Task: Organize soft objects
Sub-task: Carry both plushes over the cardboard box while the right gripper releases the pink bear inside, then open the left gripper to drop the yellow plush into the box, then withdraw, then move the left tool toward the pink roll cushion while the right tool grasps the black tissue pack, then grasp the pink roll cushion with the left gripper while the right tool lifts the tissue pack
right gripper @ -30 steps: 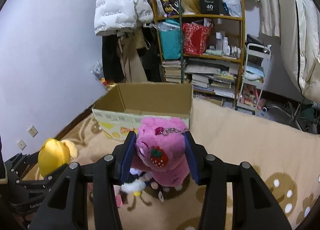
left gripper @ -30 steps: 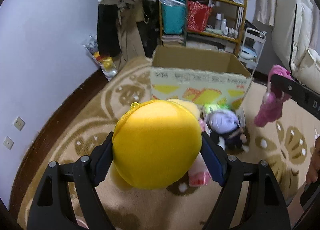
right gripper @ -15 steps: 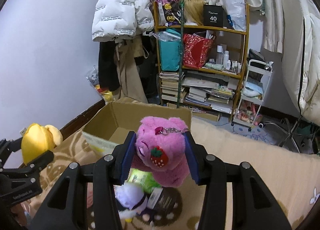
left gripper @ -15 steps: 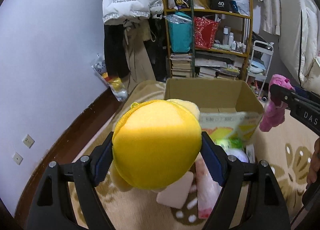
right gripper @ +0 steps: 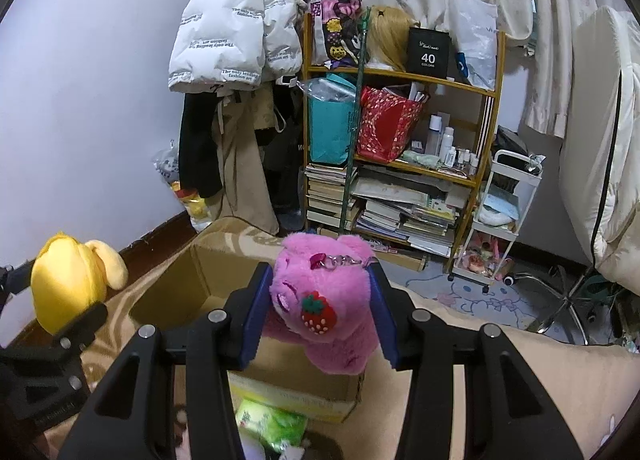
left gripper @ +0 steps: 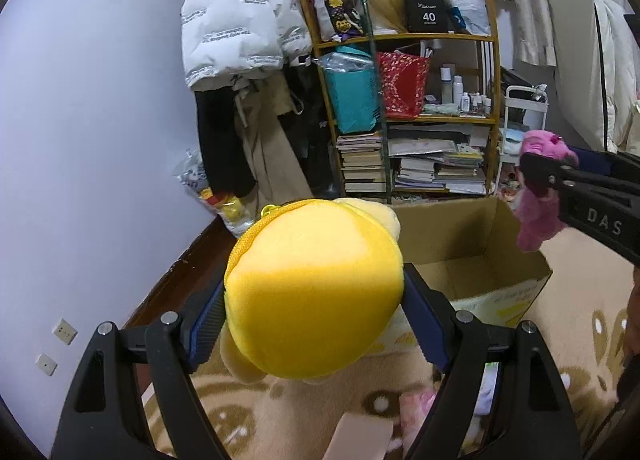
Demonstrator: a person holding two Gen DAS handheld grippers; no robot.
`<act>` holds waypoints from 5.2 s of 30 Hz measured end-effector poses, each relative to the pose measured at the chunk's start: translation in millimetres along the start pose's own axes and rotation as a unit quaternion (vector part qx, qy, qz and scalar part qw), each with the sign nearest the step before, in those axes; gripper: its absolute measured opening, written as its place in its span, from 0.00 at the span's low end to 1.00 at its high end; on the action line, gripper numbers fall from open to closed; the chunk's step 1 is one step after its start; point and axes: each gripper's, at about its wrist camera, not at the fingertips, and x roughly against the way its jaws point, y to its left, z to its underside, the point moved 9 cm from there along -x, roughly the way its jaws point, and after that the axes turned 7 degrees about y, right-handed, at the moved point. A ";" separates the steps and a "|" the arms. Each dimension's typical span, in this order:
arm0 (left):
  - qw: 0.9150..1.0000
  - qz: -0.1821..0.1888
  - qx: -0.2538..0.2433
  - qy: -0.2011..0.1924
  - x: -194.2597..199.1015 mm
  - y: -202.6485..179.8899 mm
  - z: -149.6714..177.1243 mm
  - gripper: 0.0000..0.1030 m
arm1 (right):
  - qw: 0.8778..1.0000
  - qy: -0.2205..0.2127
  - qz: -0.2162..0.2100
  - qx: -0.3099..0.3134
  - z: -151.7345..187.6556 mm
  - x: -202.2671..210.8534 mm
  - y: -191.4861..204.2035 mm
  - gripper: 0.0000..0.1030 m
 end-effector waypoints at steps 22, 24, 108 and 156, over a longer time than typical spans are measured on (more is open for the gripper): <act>0.996 0.060 0.024 0.054 -72.8 -21.2 -20.4 0.78 | 0.998 0.040 -0.042 -0.026 4.0 -56.7 -9.0 0.50; 0.996 0.061 0.025 0.053 -73.5 -21.7 -20.4 0.79 | 0.998 0.040 -0.045 -0.026 4.3 -55.8 -8.1 0.49; 0.984 0.046 0.018 0.171 -20.2 4.1 160.7 0.92 | 0.984 0.165 -0.026 -0.071 167.6 -14.9 -12.4 1.00; 0.961 0.076 0.022 0.263 -80.0 -9.7 194.6 0.86 | 0.951 0.240 -0.095 -0.168 206.2 -68.0 -18.9 0.58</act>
